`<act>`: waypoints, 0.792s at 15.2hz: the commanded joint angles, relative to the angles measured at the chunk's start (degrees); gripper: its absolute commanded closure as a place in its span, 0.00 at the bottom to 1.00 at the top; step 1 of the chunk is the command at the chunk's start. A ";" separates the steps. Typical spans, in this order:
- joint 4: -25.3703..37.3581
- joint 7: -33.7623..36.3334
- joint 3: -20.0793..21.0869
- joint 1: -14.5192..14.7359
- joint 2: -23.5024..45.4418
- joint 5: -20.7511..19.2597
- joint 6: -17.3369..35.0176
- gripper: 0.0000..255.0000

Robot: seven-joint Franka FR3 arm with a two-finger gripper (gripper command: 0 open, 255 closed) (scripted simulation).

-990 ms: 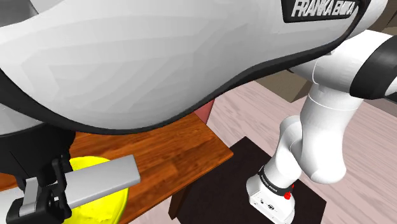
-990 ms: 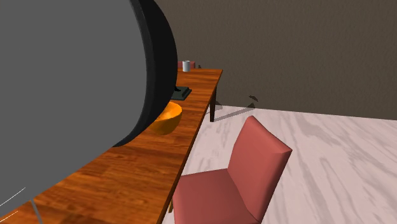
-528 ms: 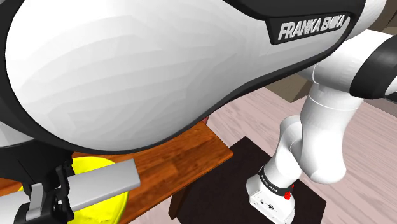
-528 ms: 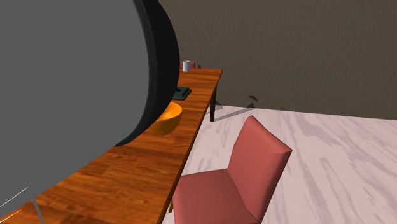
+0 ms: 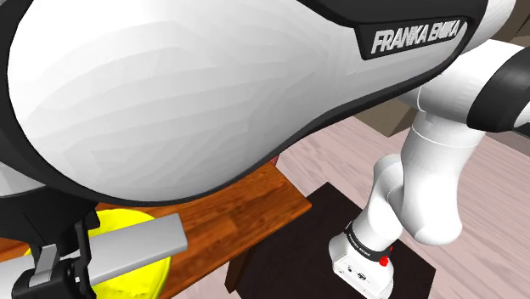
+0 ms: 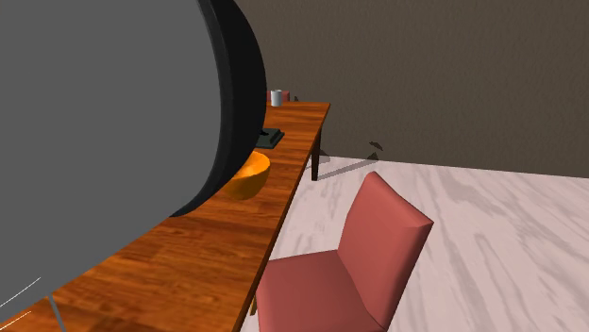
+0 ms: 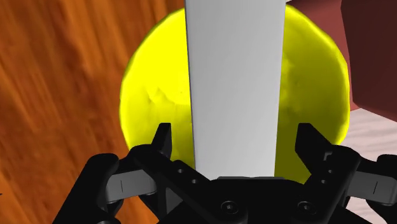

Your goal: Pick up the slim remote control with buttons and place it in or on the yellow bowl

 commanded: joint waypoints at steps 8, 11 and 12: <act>8.74 -0.01 0.14 0.81 1.00 -0.34 -7.77 0.00; 8.74 -0.01 0.14 0.82 1.00 -0.34 -7.77 0.00; 8.72 -0.01 0.14 0.81 0.99 -0.34 -7.76 0.00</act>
